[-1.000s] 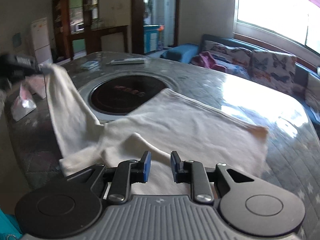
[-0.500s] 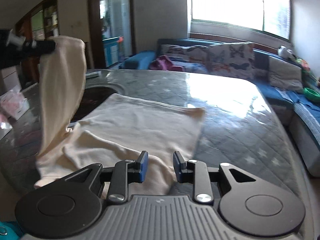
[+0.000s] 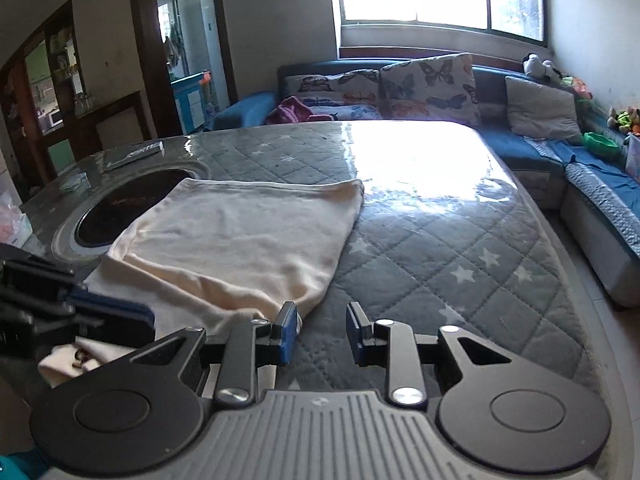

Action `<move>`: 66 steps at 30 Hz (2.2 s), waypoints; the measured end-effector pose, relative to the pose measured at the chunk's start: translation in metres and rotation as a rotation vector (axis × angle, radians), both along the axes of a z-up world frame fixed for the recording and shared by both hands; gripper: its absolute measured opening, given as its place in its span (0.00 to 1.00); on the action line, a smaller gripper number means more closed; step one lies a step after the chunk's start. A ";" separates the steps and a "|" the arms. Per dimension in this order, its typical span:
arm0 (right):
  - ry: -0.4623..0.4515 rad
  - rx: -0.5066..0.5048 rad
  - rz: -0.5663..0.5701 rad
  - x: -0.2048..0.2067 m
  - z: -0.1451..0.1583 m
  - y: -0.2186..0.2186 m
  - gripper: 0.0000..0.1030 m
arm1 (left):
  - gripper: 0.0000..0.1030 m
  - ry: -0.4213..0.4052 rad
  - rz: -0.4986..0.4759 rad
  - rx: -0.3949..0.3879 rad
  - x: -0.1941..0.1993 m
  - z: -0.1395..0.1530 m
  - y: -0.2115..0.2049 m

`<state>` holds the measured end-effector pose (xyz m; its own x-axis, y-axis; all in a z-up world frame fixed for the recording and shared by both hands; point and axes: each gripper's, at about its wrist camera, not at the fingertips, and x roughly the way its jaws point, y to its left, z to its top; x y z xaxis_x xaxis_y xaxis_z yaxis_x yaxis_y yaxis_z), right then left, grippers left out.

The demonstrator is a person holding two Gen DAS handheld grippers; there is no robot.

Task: Fold clothes
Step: 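Move both open grippers to the hem of the folded sweatshirt, then close both grippers on the sweatshirt hem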

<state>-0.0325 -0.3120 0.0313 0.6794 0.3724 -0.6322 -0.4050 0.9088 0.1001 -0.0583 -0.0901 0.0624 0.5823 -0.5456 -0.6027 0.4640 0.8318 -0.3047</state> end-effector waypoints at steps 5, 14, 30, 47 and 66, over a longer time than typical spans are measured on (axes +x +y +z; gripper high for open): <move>0.006 0.001 0.062 0.014 -0.001 0.014 0.26 | 0.12 0.023 0.065 0.059 0.008 -0.018 0.017; 0.042 -0.084 0.096 0.022 -0.021 0.030 0.24 | 0.13 0.074 0.116 0.061 0.018 -0.029 0.051; -0.024 -0.121 0.216 -0.008 -0.005 0.050 0.24 | 0.14 0.047 0.247 0.067 0.027 -0.024 0.107; -0.004 -0.166 0.291 -0.055 -0.009 0.048 0.25 | 0.23 0.005 0.147 0.152 -0.024 -0.022 0.118; -0.043 -0.270 0.408 -0.083 -0.001 0.055 0.41 | 0.44 -0.300 -0.197 0.499 -0.091 -0.036 0.077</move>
<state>-0.1154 -0.2571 0.0301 0.5400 0.4403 -0.7173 -0.7319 0.6664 -0.1420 -0.1496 -0.0132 0.0266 0.6827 -0.3544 -0.6390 0.6289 0.7302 0.2669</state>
